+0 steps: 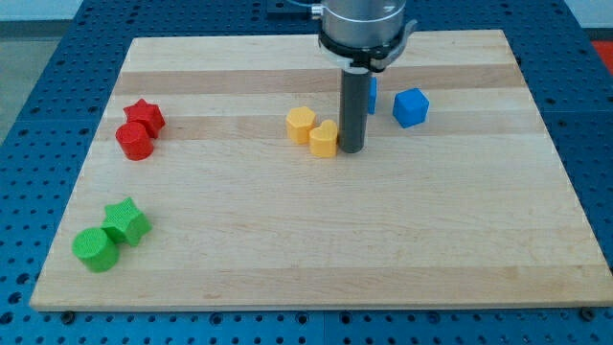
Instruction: Slide the blue cube to the top right
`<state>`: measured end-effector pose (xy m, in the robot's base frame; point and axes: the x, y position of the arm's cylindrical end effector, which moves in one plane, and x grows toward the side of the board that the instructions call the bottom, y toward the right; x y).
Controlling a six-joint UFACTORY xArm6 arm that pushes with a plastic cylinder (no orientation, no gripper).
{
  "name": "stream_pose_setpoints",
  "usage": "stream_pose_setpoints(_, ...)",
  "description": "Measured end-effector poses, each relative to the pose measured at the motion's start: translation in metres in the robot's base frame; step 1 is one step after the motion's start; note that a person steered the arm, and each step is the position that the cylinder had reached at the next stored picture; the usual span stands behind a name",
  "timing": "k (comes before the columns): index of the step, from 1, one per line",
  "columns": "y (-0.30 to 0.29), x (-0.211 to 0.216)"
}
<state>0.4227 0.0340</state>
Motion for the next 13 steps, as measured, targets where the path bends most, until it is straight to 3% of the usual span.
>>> stream_pose_setpoints(4, -0.006, 0.001)
stream_pose_setpoints(5, 0.02, -0.001)
stream_pose_setpoints(7, 0.047, -0.043)
stream_pose_setpoints(10, 0.113, -0.045)
stream_pose_setpoints(13, 0.133, -0.071)
